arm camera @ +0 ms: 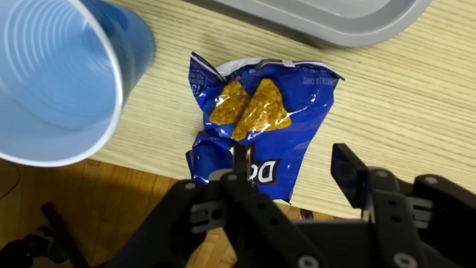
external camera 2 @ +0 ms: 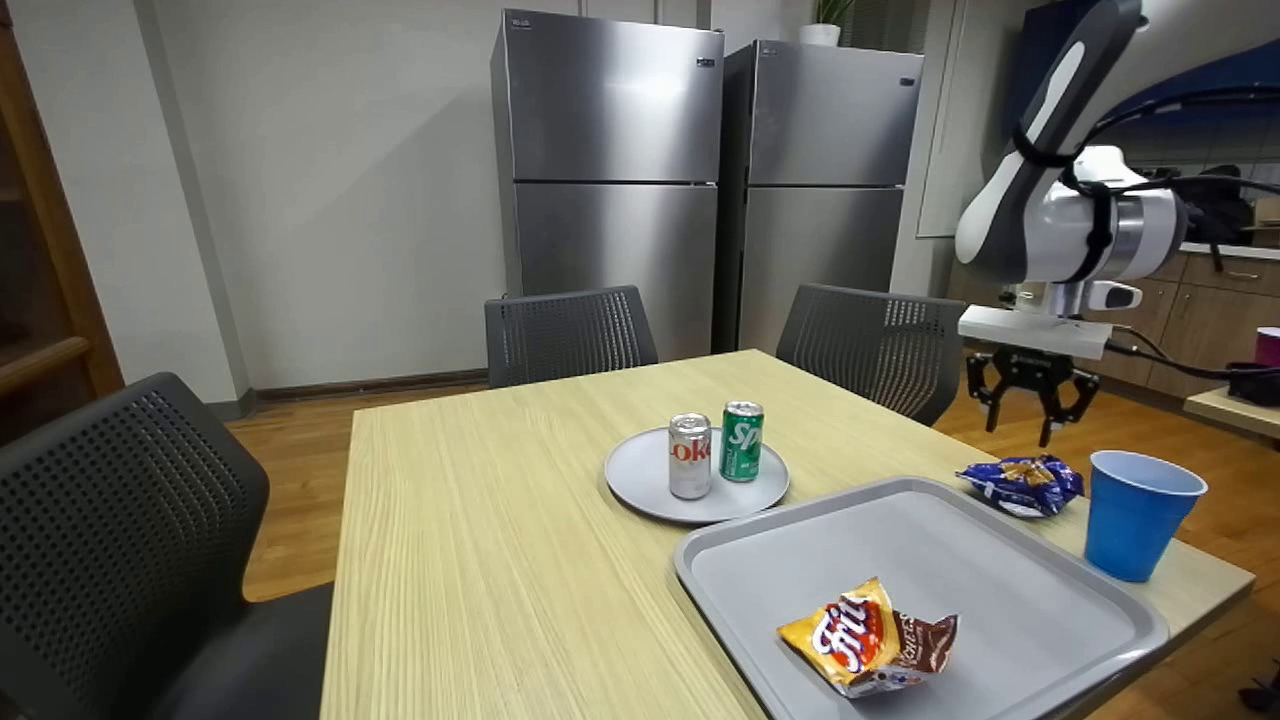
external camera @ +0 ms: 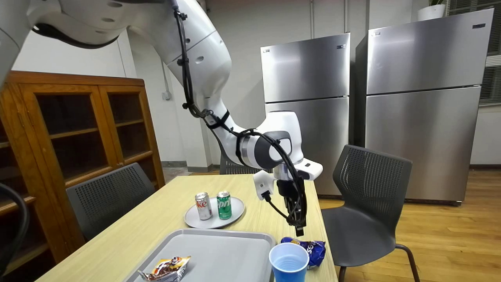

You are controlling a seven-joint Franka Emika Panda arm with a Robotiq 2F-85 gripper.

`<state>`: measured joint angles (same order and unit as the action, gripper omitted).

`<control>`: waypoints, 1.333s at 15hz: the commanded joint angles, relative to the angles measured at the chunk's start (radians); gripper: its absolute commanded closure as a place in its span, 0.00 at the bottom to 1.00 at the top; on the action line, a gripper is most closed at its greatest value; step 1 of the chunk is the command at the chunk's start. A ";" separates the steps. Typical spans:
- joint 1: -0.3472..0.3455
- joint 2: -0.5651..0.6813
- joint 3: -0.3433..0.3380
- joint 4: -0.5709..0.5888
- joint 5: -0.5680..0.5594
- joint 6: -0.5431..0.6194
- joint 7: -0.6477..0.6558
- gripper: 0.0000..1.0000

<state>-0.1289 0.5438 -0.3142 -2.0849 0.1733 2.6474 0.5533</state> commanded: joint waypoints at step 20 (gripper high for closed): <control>0.103 -0.334 0.230 -0.321 -0.084 -0.008 -0.405 0.00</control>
<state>-0.0227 0.2876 -0.1293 -2.3295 0.0976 2.6485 0.2360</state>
